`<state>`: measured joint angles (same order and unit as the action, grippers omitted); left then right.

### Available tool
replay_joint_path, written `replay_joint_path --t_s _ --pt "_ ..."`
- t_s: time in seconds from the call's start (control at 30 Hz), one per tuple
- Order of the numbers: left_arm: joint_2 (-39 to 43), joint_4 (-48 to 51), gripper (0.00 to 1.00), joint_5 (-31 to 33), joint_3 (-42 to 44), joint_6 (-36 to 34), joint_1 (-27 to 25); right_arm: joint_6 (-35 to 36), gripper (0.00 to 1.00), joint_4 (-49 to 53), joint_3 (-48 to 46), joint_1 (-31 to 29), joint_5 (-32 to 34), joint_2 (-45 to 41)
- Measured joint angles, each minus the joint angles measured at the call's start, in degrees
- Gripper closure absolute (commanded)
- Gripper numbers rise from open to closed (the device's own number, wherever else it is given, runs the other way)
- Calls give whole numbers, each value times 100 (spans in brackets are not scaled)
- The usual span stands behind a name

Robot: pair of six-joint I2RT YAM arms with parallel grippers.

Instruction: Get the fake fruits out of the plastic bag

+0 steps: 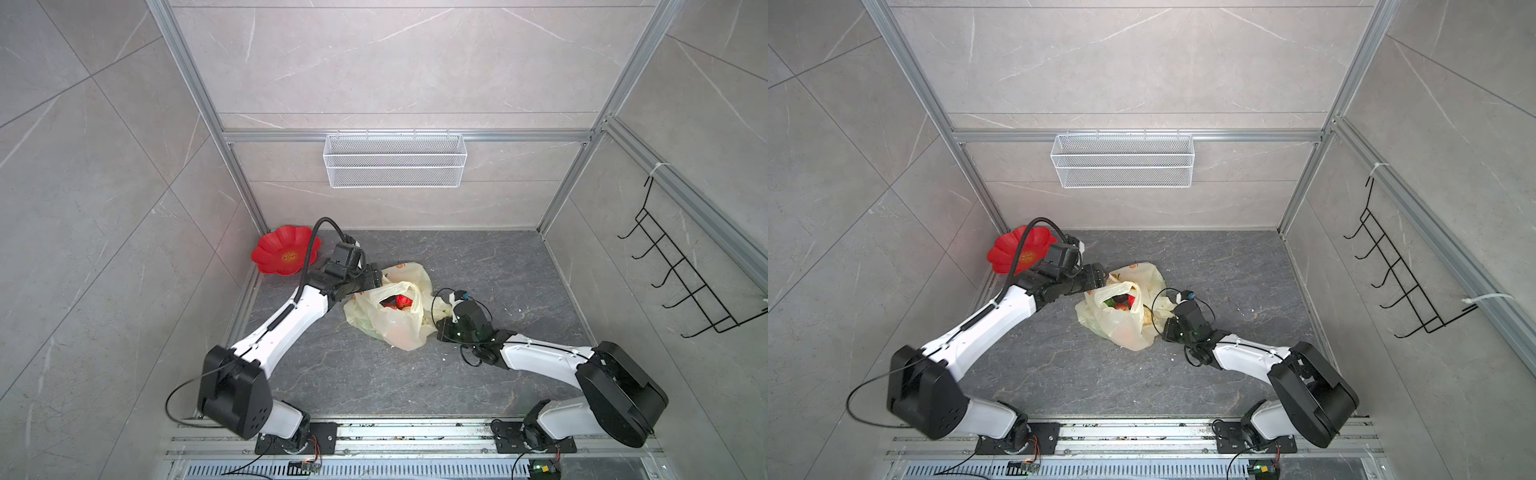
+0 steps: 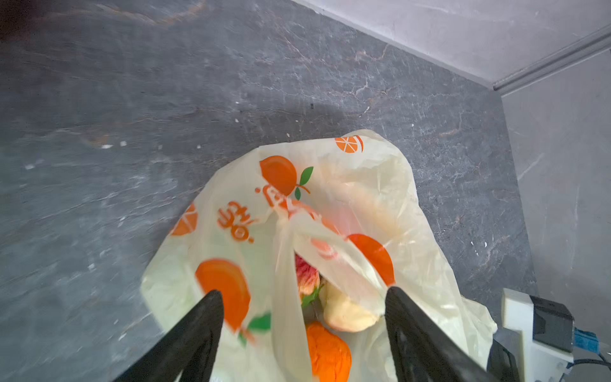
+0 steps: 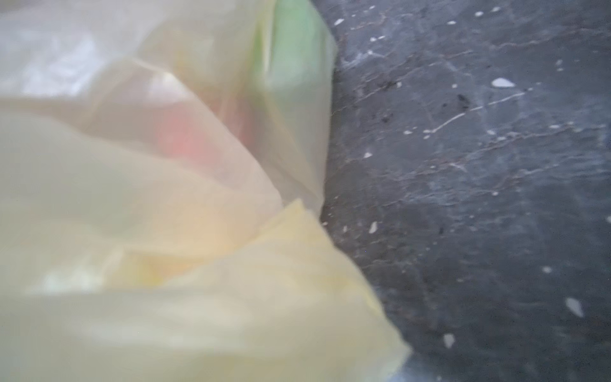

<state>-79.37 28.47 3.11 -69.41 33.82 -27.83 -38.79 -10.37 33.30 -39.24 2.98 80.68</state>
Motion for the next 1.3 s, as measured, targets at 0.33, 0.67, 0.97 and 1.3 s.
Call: replay_joint_path --t_s 0.33,0.67,0.97,1.3 --pt "999 1001 0 1471 -7 1082 -2050 92 100 118 304 -793 802 20" --pt "-437 1224 0 2636 -367 1784 -3663 85 100 164 304 -800 907 -133" --pt "-614 846 0 2568 -317 1867 -3381 83 100 157 238 -800 962 -476" --pt "-723 621 21 2446 426 2087 -2824 -109 100 175 -2 -800 1252 -763"
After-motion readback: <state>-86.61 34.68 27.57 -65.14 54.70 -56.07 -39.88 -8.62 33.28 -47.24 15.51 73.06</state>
